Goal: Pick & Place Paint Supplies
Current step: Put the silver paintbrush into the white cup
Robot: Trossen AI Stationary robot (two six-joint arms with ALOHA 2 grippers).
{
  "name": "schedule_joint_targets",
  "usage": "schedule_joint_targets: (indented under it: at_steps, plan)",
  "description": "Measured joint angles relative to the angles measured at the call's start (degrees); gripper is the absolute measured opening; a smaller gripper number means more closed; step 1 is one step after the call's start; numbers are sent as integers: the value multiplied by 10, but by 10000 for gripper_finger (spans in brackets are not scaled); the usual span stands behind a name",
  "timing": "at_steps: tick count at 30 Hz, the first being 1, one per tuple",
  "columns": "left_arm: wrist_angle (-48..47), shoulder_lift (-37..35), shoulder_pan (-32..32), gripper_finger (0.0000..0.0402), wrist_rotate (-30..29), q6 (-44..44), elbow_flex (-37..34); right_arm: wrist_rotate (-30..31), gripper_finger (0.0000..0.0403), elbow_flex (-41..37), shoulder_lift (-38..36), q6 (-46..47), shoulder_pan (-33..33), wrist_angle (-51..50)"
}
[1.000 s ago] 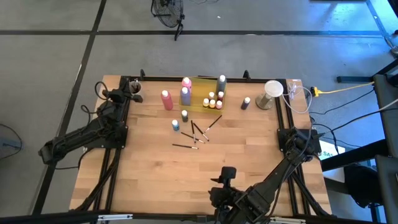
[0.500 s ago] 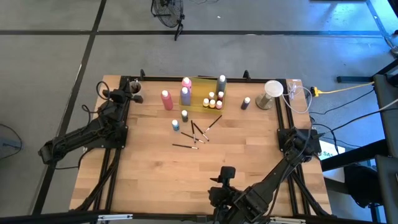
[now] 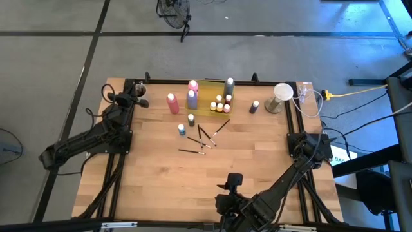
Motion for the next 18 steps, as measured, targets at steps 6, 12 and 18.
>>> schedule_joint_targets:
  at_steps: [6,12,18]
  plan:
    - [-1,24,0,35,2,-2,0,0,234,0,0,0,0,1]
    - [0,39,31,85,4,-27,0,0,234,0,0,0,0,2]
    - [6,39,52,149,34,-41,0,0,234,0,0,0,0,1]
